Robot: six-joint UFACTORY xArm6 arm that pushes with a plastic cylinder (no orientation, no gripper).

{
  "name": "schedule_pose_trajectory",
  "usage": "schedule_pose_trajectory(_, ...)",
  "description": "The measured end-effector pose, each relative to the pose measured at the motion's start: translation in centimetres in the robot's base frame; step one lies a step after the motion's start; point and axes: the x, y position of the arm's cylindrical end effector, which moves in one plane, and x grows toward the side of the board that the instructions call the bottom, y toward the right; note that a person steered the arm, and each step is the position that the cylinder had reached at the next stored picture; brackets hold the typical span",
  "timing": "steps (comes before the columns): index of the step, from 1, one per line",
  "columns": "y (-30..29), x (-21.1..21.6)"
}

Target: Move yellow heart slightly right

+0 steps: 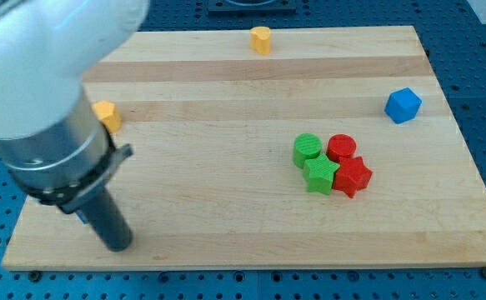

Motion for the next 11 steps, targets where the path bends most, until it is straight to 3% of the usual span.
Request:
schedule_pose_trajectory(5,-8.3,-4.9)
schedule_pose_trajectory(7,-4.7,-5.3)
schedule_pose_trajectory(11,1.9,-14.0)
